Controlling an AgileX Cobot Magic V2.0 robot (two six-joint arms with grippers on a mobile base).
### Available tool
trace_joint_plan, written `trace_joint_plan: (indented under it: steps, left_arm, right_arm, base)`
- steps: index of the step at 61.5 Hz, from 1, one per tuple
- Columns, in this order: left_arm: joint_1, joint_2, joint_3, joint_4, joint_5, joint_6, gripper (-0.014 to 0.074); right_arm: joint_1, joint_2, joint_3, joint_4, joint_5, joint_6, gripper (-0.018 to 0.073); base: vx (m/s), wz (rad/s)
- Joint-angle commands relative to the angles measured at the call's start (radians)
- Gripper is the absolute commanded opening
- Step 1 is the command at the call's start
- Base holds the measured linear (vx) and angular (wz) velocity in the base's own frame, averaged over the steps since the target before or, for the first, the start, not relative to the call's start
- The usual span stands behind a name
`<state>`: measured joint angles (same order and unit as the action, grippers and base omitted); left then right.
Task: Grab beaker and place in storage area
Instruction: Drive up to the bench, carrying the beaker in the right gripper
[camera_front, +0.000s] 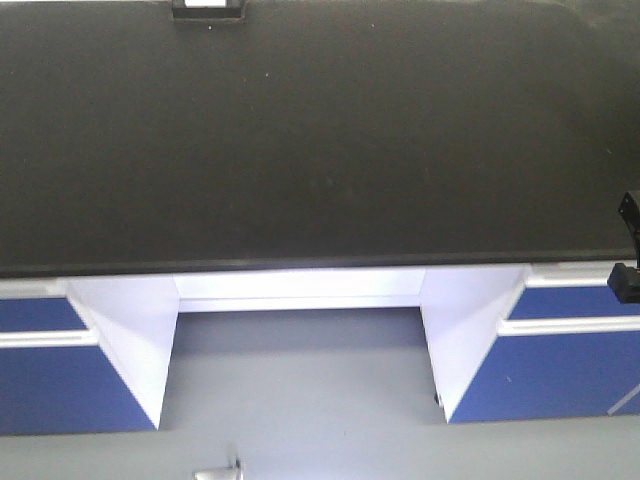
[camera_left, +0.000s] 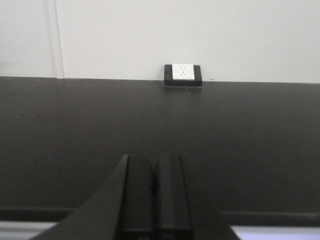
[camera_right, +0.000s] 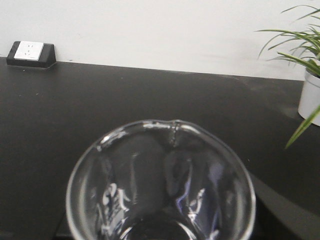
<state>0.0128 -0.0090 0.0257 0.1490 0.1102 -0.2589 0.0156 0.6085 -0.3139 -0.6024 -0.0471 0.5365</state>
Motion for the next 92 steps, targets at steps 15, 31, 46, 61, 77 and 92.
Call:
trace_joint_plan:
  steps: [15, 31, 46, 61, 77, 92]
  left_arm:
    - [-0.006, -0.019, 0.022, -0.006, -0.084, -0.006, -0.0008]
    - [-0.006, -0.019, 0.022, -0.006, -0.084, -0.006, -0.0008]
    - [-0.006, -0.019, 0.022, -0.006, -0.084, -0.006, -0.0008]
    - [-0.006, -0.019, 0.022, -0.006, -0.084, -0.006, -0.0008]
    - [-0.006, -0.019, 0.022, -0.006, -0.084, -0.006, -0.0008]
    - [-0.006, -0.019, 0.022, -0.006, -0.084, -0.006, -0.0008]
  right_arm:
    - [-0.002, -0.004, -0.030, 0.000, -0.069, -0.002, -0.0004]
    - [-0.002, -0.004, -0.030, 0.001, -0.069, -0.002, -0.0004]
    - [-0.002, -0.004, -0.030, 0.001, -0.069, -0.002, -0.0004]
    - [-0.002, -0.004, -0.030, 0.001, -0.069, -0.002, -0.0004]
    - [-0.002, -0.004, -0.030, 0.001, -0.069, -0.002, -0.0004]
    - [-0.002, -0.004, -0.030, 0.001, -0.070, -0.002, -0.0004]
  base:
    - [0.29, 0.05]
    - [0.24, 0.07]
    - [0.17, 0.04]
    - [0.10, 0.03]
    - [0.04, 0.01]
    - [0.00, -0.01]
